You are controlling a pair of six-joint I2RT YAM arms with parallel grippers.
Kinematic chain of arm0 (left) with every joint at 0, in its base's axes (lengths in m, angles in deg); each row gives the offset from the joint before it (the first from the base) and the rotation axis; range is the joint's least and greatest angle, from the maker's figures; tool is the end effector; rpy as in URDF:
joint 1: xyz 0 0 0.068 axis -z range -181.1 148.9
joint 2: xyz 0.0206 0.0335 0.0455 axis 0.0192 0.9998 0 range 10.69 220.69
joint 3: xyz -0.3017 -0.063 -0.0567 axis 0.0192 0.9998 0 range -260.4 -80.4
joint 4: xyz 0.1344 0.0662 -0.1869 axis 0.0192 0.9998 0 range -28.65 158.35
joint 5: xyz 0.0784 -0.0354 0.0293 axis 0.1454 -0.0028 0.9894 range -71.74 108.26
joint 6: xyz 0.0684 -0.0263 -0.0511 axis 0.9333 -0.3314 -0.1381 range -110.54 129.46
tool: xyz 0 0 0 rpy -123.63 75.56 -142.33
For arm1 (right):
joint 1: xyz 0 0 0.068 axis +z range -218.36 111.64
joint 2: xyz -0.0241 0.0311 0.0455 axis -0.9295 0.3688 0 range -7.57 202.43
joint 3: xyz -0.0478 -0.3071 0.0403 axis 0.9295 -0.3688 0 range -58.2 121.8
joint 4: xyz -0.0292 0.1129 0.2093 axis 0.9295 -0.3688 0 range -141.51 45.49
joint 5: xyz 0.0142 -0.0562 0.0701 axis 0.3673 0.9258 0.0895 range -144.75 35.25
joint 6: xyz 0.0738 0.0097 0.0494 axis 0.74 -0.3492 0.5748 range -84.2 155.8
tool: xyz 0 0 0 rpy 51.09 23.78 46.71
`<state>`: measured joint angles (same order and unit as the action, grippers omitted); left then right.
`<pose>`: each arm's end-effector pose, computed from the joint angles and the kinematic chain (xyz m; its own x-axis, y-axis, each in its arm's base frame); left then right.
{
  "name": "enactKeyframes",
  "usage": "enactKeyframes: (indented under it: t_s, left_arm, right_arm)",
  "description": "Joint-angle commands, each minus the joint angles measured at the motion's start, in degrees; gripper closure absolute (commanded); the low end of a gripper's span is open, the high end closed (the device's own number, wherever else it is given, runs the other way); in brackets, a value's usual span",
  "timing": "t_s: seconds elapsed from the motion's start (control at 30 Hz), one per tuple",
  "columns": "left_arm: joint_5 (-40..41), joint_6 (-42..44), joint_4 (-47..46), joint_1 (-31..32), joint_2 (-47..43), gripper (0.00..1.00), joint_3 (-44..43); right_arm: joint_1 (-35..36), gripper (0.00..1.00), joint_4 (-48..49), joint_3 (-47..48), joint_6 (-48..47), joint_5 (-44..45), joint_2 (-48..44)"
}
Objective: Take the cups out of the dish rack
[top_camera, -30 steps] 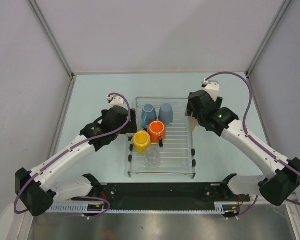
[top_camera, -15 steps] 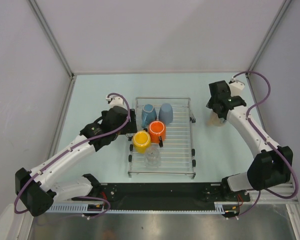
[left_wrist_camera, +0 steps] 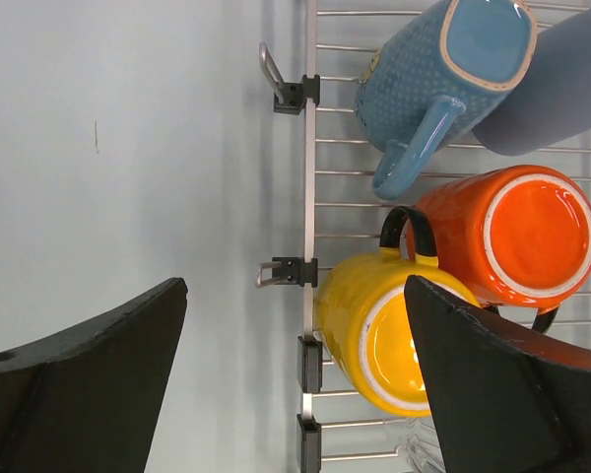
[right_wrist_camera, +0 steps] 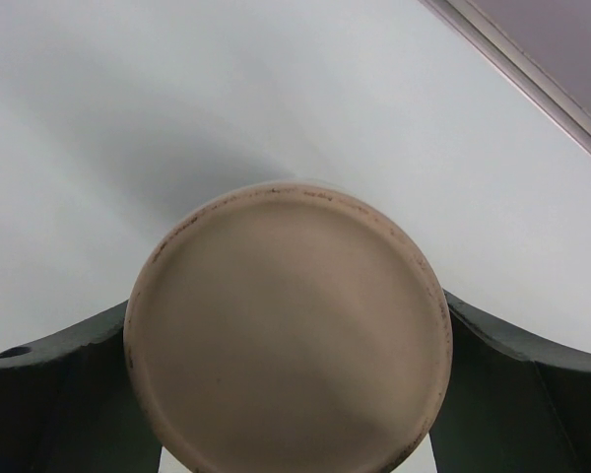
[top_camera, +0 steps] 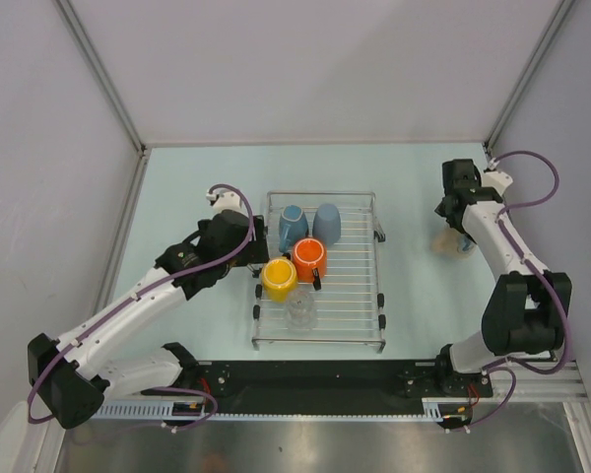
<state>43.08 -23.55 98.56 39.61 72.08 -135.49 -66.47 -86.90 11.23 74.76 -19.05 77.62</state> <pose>0.1781 -0.1093 0.3166 -0.6345 -0.1065 -0.7656 0.0185 0.9881 -0.1528 0.2985 -0.0367 0.2979 -0.4835 0.4950 -0.7219 0.7523 0.6566 -0.0537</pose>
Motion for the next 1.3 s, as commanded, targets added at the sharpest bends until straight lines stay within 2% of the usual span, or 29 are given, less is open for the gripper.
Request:
enactKeyframes:
  t_s: [0.0,0.1,0.27,0.43,0.53,0.67,0.83,0.97,1.13,1.27]
  left_arm:
    - [-0.7,-1.2,-0.2,0.3,-0.4,0.03,-1.1]
    - [-0.8,-0.9,0.0,0.2,-0.7,0.03,-1.1]
    - [0.0,-0.7,-0.4,0.2,-2.0,0.02,-0.6]
    - [-1.6,-1.2,-0.8,0.3,-1.6,0.02,-1.2]
    - [-3.4,-1.7,-1.3,0.2,-0.9,0.02,-1.9]
    - [-8.5,-2.0,-4.7,0.2,-1.8,0.01,-1.7]
    - [-18.3,-3.1,-17.2,0.2,-7.1,0.00,2.6]
    - [-27.5,-4.3,-30.5,0.2,-10.7,0.00,6.1]
    - [-36.1,-7.0,-42.9,0.3,-11.7,0.00,9.6]
    - [-39.6,-10.2,-52.5,0.2,-10.3,0.03,11.6]
  right_arm:
    - [-1.2,1.00,6.8,-1.2,1.9,3.1,1.0]
    - [-1.5,1.00,7.8,-2.2,2.9,2.3,1.6]
    - [-1.1,1.00,10.4,-4.3,3.1,1.2,-2.9]
    - [1.9,1.00,8.2,-1.2,3.4,-1.7,-7.8]
    - [2.6,1.00,8.5,-1.5,4.3,-9.1,-12.6]
    - [2.9,1.00,13.5,-4.8,3.4,-26.2,-20.8]
    - [2.4,1.00,26.7,-11.5,4.5,-46.1,-29.5]
    - [2.8,1.00,37.0,-18.6,10.9,-61.2,-34.6]
    - [4.7,1.00,58.6,-27.1,23.3,-70.8,-40.0]
    - [9.5,1.00,68.7,-30.8,27.5,-70.6,-40.6]
